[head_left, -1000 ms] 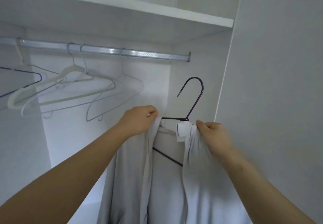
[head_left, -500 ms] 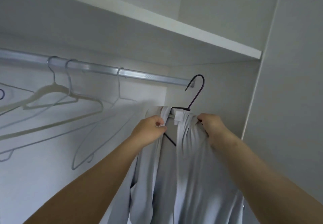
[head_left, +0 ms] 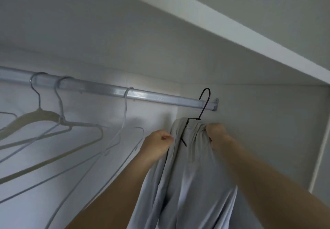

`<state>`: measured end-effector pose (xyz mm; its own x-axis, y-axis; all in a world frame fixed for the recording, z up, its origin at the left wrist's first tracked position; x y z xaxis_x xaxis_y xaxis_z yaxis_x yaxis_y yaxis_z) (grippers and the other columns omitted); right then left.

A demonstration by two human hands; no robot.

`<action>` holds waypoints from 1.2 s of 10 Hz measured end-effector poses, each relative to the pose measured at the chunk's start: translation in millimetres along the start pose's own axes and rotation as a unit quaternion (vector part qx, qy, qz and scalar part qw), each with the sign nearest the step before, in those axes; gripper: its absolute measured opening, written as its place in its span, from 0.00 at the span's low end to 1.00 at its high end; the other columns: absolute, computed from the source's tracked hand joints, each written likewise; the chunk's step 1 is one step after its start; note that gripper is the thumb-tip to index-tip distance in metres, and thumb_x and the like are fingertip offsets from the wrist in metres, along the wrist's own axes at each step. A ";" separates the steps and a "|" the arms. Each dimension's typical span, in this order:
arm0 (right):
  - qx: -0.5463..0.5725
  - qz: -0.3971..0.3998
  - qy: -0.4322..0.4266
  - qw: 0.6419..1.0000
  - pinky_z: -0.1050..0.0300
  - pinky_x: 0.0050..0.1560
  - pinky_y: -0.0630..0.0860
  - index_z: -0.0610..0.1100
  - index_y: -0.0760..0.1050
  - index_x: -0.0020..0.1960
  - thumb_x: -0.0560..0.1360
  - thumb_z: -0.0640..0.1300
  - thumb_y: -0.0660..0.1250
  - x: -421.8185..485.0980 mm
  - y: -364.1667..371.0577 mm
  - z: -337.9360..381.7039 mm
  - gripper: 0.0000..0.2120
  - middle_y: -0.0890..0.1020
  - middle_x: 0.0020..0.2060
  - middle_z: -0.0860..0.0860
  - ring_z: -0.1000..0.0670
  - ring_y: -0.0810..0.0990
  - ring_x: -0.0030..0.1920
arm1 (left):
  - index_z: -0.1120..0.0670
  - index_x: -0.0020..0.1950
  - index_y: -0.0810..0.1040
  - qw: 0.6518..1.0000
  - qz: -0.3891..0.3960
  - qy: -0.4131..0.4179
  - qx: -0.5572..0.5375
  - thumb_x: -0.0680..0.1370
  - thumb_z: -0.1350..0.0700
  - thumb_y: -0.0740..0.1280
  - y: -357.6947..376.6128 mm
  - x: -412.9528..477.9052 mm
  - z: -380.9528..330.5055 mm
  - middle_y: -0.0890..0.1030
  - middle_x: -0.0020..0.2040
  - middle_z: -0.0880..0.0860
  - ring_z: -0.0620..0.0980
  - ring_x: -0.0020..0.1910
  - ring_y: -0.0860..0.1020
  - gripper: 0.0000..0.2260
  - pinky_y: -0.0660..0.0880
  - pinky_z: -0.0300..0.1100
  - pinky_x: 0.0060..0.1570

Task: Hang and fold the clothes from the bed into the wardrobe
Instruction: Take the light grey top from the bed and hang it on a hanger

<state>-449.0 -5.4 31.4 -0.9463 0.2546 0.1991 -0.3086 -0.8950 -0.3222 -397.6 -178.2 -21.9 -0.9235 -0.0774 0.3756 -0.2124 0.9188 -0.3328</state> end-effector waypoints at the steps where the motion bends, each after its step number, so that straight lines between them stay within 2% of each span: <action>1: -0.033 -0.016 0.015 0.999 0.65 0.28 0.65 0.31 0.68 0.66 0.79 0.35 0.55 1.5 4.0 -19.0 0.17 0.72 0.65 0.35 0.47 0.76 0.45 | 0.51 0.49 0.77 1.000 0.010 -0.007 -0.004 0.78 0.56 0.63 0.6 0.3 9.5 0.77 0.47 0.48 0.45 0.47 0.74 0.04 0.69 0.35 0.43; 2: -0.088 -0.017 0.034 0.995 0.65 0.29 0.66 0.31 0.69 0.66 0.80 0.35 0.55 -2.3 0.3 -27.9 0.16 0.73 0.64 0.35 0.39 0.73 0.63 | 0.52 0.49 0.77 1.000 0.020 -0.016 -0.003 0.78 0.55 0.63 1.0 -1.6 14.4 0.78 0.48 0.49 0.46 0.48 0.75 0.04 0.69 0.36 0.44; 3: -0.081 -0.026 0.040 0.996 0.68 0.32 0.71 0.31 0.69 0.66 0.80 0.36 0.55 -4.5 -6.3 -29.4 0.17 0.73 0.64 0.36 0.39 0.72 0.64 | 0.52 0.50 0.78 0.999 0.039 -0.022 -0.013 0.78 0.54 0.63 6.2 -7.2 13.7 0.79 0.49 0.49 0.47 0.49 0.75 0.05 0.69 0.36 0.49; 4: -0.129 -0.040 -0.012 0.991 0.57 0.62 0.68 0.34 0.70 0.66 0.81 0.35 0.52 -11.2 -11.5 -31.4 0.17 0.73 0.66 0.38 0.42 0.72 0.65 | 0.48 0.45 0.76 0.997 0.060 -0.029 -0.031 0.78 0.55 0.63 14.2 -13.8 11.0 0.77 0.45 0.47 0.47 0.48 0.75 0.04 0.71 0.39 0.51; 5: -0.155 -0.072 -0.049 0.984 0.59 0.45 0.66 0.34 0.75 0.47 0.78 0.39 0.58 -27.9 -22.7 -40.7 0.10 0.76 0.44 0.42 0.46 0.73 0.45 | 0.50 0.47 0.76 0.994 0.093 -0.034 -0.056 0.78 0.53 0.63 28.6 -26.8 10.3 0.77 0.44 0.48 0.48 0.49 0.76 0.04 0.73 0.43 0.54; 6: -0.157 -0.092 -0.093 0.979 0.60 0.42 0.65 0.36 0.77 0.54 0.78 0.41 0.59 -62.9 -32.9 -54.2 0.12 0.79 0.47 0.41 0.44 0.76 0.47 | 0.51 0.49 0.78 0.987 0.126 -0.046 -0.094 0.79 0.54 0.62 47.8 -50.3 7.7 0.79 0.44 0.50 0.48 0.46 0.77 0.05 0.72 0.40 0.48; 7: -0.171 -0.128 -0.109 0.971 0.54 0.49 0.70 0.40 0.77 0.54 0.76 0.40 0.59 -96.4 -41.9 -66.6 0.11 0.81 0.51 0.40 0.39 0.77 0.54 | 0.52 0.48 0.76 0.981 0.150 -0.056 -0.112 0.79 0.55 0.62 63.5 -77.0 -0.9 0.79 0.45 0.52 0.47 0.43 0.78 0.04 0.71 0.39 0.42; 8: -0.157 -0.151 -0.096 0.971 0.48 0.57 0.72 0.44 0.78 0.53 0.75 0.41 0.60 -147.7 -60.1 -91.5 0.10 0.81 0.51 0.43 0.40 0.76 0.54 | 0.51 0.45 0.76 0.971 0.184 -0.064 -0.135 0.80 0.55 0.61 86.2 -120.6 -16.4 0.79 0.44 0.49 0.43 0.41 0.78 0.06 0.71 0.36 0.40; 9: -0.105 -0.143 -0.064 0.982 0.53 0.52 0.73 0.45 0.78 0.50 0.75 0.40 0.61 -191.4 -80.4 -111.0 0.08 0.81 0.45 0.46 0.44 0.77 0.49 | 0.50 0.43 0.76 0.968 0.202 -0.067 -0.137 0.80 0.56 0.61 104.3 -155.7 -27.2 0.80 0.42 0.49 0.44 0.39 0.78 0.08 0.71 0.37 0.40; 10: -0.035 -0.131 -0.012 0.991 0.53 0.49 0.74 0.46 0.76 0.45 0.74 0.38 0.62 -258.4 -109.9 -137.7 0.05 0.79 0.40 0.50 0.49 0.76 0.43 | 0.52 0.44 0.78 0.960 0.230 -0.079 -0.139 0.79 0.57 0.61 128.8 -211.8 -38.7 0.80 0.39 0.50 0.45 0.37 0.78 0.08 0.71 0.36 0.37; 11: 0.006 -0.166 0.053 0.985 0.55 0.48 0.73 0.46 0.75 0.40 0.74 0.37 0.62 -333.1 -151.0 -168.5 0.08 0.77 0.36 0.54 0.50 0.76 0.42 | 0.51 0.44 0.78 0.942 0.292 -0.095 -0.137 0.79 0.56 0.62 155.1 -282.4 -49.9 0.81 0.41 0.51 0.46 0.39 0.80 0.07 0.72 0.39 0.40; 12: 0.032 -0.200 0.111 0.973 0.55 0.47 0.73 0.49 0.74 0.37 0.75 0.36 0.61 -391.8 -181.3 -194.6 0.11 0.78 0.36 0.53 0.50 0.76 0.41 | 0.51 0.43 0.78 0.925 0.340 -0.107 -0.131 0.79 0.57 0.62 175.5 -337.8 -54.9 0.82 0.42 0.51 0.46 0.40 0.80 0.07 0.73 0.41 0.42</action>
<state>-41.0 128.4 -168.3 -0.7519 0.6531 0.0896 -0.6559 -0.7276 -0.2011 -105.3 30.4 -159.8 -0.8635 0.5033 -0.0331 0.4993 0.8435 -0.1978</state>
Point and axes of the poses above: each hand's wrist, its own x-axis towards the middle knuckle, its own y-axis out of the palm, z = x × y, the point moved 1 cm from there along x, towards the middle knuckle
